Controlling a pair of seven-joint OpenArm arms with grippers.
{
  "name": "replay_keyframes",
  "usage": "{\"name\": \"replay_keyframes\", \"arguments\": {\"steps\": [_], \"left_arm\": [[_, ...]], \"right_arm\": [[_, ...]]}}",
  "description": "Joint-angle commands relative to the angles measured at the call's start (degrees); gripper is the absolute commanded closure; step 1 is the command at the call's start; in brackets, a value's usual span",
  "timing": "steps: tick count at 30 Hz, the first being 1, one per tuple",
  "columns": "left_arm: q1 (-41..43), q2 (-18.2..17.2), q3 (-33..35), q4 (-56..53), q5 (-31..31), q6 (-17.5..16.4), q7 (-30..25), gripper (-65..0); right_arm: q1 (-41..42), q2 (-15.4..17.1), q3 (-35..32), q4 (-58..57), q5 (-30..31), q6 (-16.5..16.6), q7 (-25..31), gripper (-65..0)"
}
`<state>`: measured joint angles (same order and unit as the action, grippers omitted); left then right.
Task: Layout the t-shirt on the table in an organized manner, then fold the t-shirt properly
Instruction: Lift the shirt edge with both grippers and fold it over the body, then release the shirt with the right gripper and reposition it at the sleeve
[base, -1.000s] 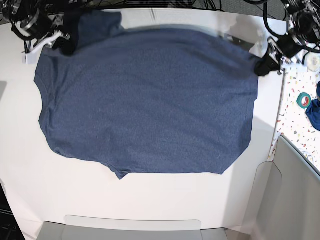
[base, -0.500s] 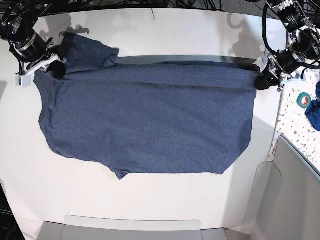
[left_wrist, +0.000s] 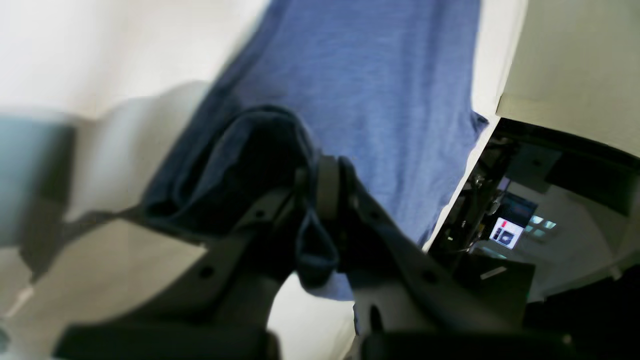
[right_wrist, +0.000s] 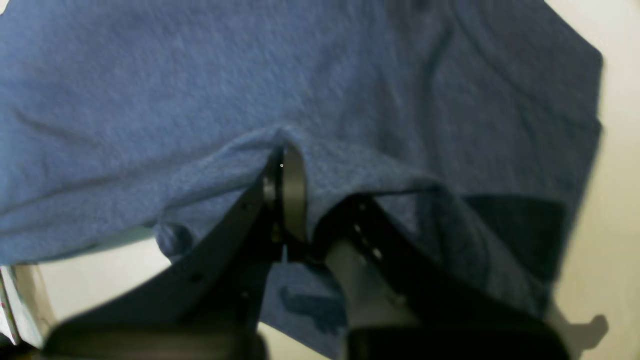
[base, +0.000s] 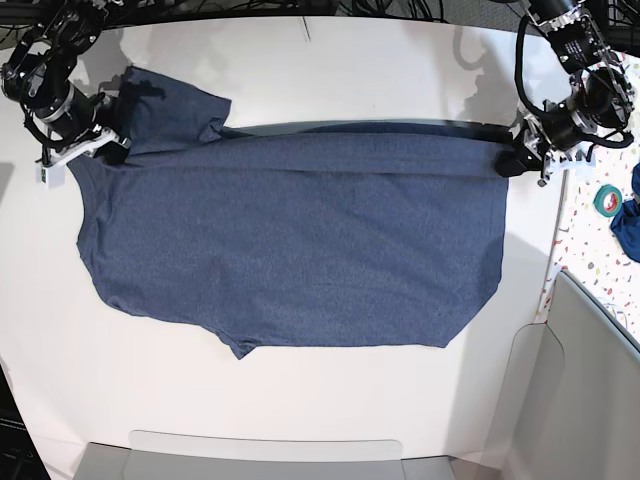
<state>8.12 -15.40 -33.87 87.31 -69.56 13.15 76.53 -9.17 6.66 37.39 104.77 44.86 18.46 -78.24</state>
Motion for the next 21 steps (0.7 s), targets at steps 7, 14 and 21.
{"name": "replay_keyframes", "arguments": {"steps": [7,14,21], "left_arm": [[-1.5,-1.1,-0.3,0.0,-1.3,-0.3,1.0,0.0],[-1.5,-1.3,-0.4,0.0,-1.3,-0.3,0.9,0.0],[-1.5,-1.3,-0.6,0.0,-1.3,-0.3,0.9,0.0]], "right_arm": [[5.2,3.9,-8.8,-2.5,0.8,0.0,1.0,0.0],[7.6,4.9,-10.9,-10.4,0.8,0.1,1.1,0.0],[8.0,8.5,-13.0,-11.2,0.8,0.2,1.1,0.0]]}}
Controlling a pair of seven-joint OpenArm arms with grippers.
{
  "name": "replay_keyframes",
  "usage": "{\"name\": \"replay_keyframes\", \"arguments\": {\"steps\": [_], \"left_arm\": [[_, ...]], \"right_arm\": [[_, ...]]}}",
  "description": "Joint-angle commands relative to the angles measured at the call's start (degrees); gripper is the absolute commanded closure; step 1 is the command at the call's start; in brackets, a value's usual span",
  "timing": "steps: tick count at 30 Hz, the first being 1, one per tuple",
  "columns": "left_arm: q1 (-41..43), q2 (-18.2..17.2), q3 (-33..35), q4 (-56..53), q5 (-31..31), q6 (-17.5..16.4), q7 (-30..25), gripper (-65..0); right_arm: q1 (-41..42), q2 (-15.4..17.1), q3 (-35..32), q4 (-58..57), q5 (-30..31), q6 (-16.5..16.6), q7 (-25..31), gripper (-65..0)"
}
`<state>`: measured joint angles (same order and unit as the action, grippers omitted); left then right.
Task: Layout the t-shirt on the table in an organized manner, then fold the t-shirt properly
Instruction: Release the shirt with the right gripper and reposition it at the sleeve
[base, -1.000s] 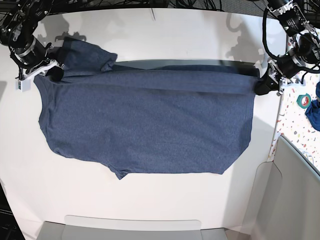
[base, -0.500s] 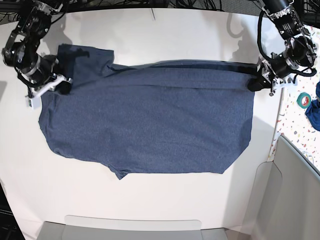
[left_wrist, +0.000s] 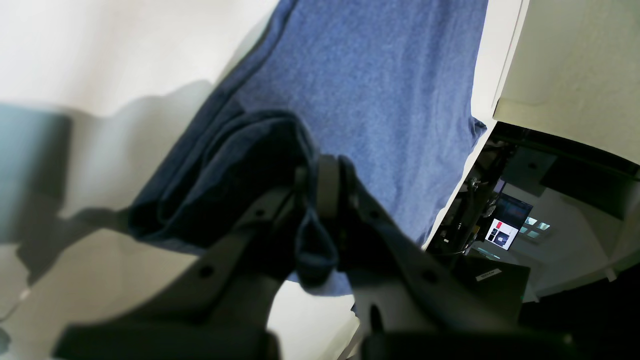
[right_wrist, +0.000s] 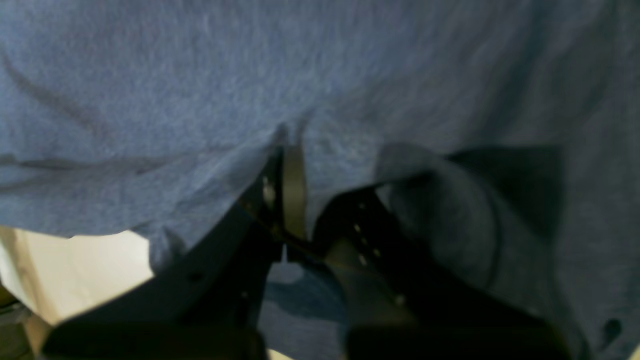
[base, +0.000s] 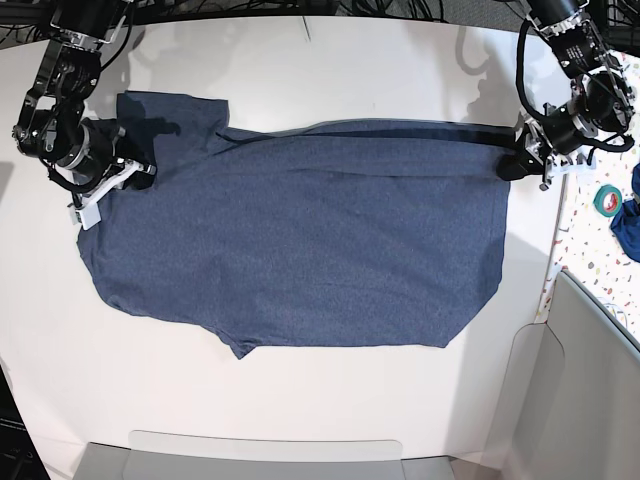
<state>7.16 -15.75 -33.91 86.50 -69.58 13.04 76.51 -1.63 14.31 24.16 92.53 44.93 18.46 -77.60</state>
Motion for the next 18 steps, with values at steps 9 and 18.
{"name": "replay_keyframes", "arguments": {"steps": [9,18], "left_arm": [[-0.2,-1.5,-0.6,1.4,-1.4,0.2,1.0,-7.2],[-0.1,-1.5,-0.7,1.1,-1.8,0.3,1.6,-20.1]], "right_arm": [[-0.9,2.3,0.1,1.4,0.8,0.1,0.4,-15.1],[-2.9,3.0,0.6,1.6,1.4,0.5,0.3,-37.0]]}}
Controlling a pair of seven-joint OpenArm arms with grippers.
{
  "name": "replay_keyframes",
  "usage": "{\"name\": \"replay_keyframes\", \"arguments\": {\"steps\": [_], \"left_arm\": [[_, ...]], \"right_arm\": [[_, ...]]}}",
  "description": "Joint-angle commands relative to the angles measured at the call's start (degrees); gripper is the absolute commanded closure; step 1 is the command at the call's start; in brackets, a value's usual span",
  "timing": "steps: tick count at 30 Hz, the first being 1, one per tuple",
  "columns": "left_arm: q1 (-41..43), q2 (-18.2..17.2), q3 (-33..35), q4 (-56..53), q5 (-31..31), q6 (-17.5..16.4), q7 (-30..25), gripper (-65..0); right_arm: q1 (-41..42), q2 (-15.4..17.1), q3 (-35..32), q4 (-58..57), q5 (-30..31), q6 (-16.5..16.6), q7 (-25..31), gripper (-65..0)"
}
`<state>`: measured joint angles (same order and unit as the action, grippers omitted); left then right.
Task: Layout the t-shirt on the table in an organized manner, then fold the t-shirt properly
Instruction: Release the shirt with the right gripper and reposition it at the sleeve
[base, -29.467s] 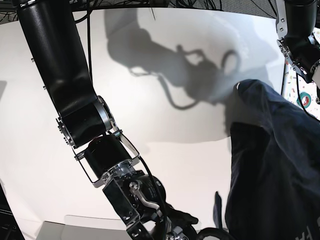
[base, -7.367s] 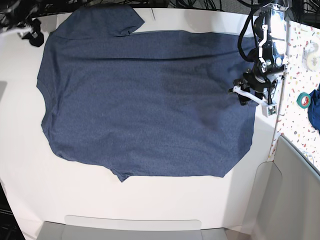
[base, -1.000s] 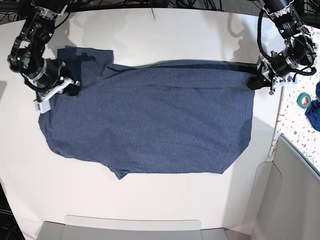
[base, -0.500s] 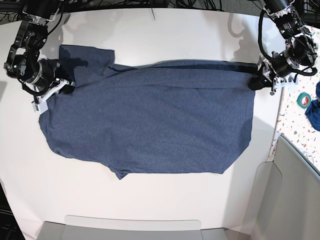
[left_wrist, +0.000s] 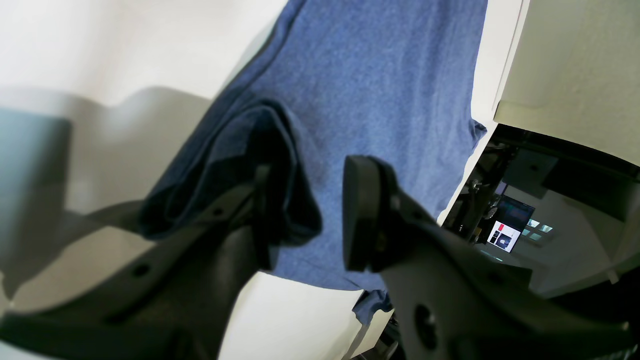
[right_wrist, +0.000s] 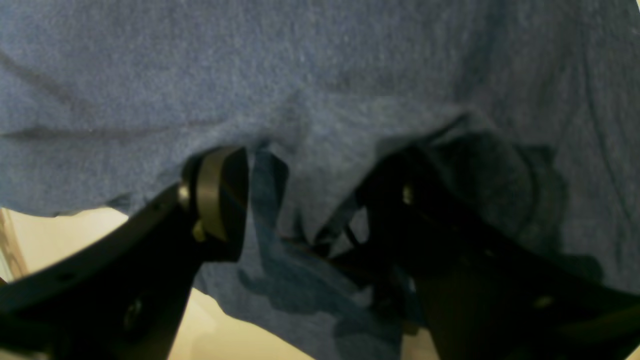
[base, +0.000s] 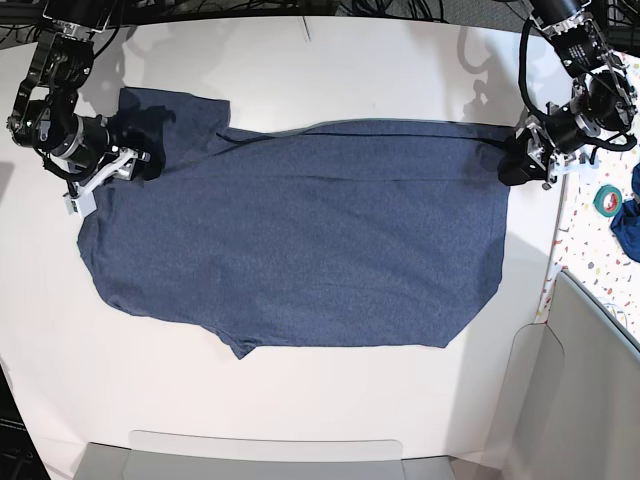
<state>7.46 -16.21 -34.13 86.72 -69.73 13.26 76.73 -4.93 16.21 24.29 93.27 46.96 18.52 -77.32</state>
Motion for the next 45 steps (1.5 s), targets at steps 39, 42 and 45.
{"name": "replay_keyframes", "arguments": {"steps": [39,42,45], "left_arm": [[-0.3,-1.0,-0.6,1.0,-1.7,-0.4,3.3,-20.1],[-0.4,-0.7,-0.6,1.0,-1.7,-0.4,3.3,-20.1],[-0.5,-0.7,-0.6,1.0,-1.7,-0.4,3.3,-20.1]], "right_arm": [[-19.5,-9.5,22.3,9.3,24.6,0.4,0.0,-37.4],[-19.5,-11.2,25.0,15.9,24.6,0.4,0.1,-37.4],[-19.8,-11.9,26.6,18.3,24.4,0.4,0.1,-37.4]]}}
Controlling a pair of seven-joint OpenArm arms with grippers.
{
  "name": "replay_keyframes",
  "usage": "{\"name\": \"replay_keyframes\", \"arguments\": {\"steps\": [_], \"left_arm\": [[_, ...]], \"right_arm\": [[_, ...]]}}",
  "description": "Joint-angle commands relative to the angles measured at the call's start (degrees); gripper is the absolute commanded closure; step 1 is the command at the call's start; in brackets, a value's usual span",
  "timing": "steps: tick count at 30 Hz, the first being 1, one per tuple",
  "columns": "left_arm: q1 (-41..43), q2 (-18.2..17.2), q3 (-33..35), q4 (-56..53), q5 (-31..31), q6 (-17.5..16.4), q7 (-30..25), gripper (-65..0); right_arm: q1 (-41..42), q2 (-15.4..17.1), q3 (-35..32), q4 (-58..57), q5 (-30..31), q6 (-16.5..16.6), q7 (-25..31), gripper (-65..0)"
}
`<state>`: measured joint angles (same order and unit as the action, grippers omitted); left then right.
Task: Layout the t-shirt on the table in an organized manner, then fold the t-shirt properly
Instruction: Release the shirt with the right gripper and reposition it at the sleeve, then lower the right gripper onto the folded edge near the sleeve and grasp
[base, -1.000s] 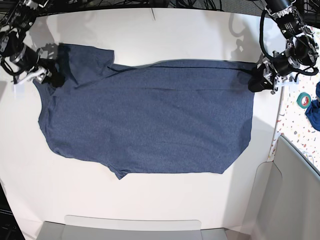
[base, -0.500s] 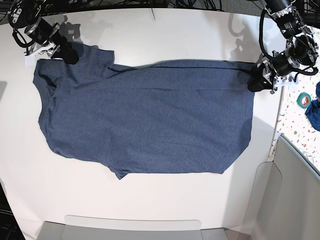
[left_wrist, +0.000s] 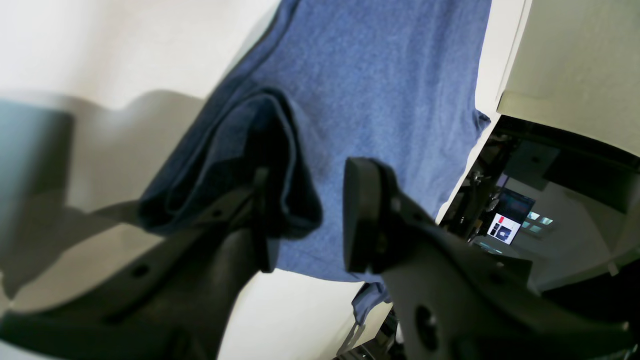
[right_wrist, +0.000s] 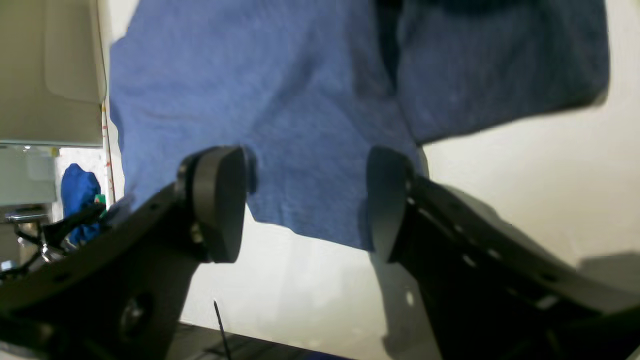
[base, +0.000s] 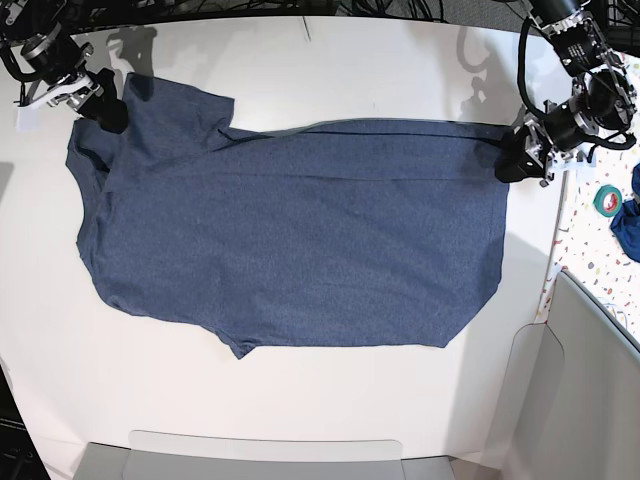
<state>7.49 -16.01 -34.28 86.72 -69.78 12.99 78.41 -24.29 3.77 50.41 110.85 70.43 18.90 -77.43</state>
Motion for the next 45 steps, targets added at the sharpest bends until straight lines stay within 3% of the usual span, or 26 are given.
{"name": "replay_keyframes", "arguments": {"steps": [1,17,20,27,29,32,33,39,45], "left_arm": [[-0.5,-1.0,-0.4,1.0,-1.7,-0.1,1.6,-20.1],[-0.6,-1.2,-0.4,0.9,-1.7,-0.1,1.6,-20.1],[-0.7,-1.2,-0.4,0.9,-1.7,-0.1,1.6,-20.1],[-0.7,-1.2,-0.4,0.9,-1.7,-0.1,1.6,-20.1],[-0.7,-1.2,-0.4,0.9,-1.7,-0.1,1.6,-20.0],[-0.7,-1.2,-0.4,0.9,-1.7,-0.1,1.6,-19.9],[-0.7,-1.2,-0.4,0.9,-1.7,-0.1,1.6,-19.9],[-0.6,-1.2,-0.4,0.9,-1.7,-0.2,1.6,-19.9],[-0.4,-1.2,-0.4,0.9,-1.7,-0.2,1.6,-19.9]], "right_arm": [[-0.5,0.3,0.6,0.7,0.7,0.0,0.2,-37.4],[0.3,-3.6,0.4,-6.3,-11.8,0.0,0.4,-37.4],[2.0,-5.9,0.2,-6.3,-15.4,0.0,0.3,-37.3],[3.3,-6.2,-5.7,-6.3,-17.0,0.1,0.4,-36.4],[3.5,-6.1,-7.4,-6.3,-17.0,0.1,0.4,-30.1],[3.5,-6.1,-9.4,-6.3,-17.0,0.1,0.4,-9.8],[3.6,-6.1,-10.1,-6.3,-17.0,0.1,0.4,-0.3],[5.9,-6.0,-13.5,-6.0,-16.0,0.1,0.4,0.0],[12.8,-5.7,-13.9,-6.0,-8.4,0.0,0.2,0.0]]}}
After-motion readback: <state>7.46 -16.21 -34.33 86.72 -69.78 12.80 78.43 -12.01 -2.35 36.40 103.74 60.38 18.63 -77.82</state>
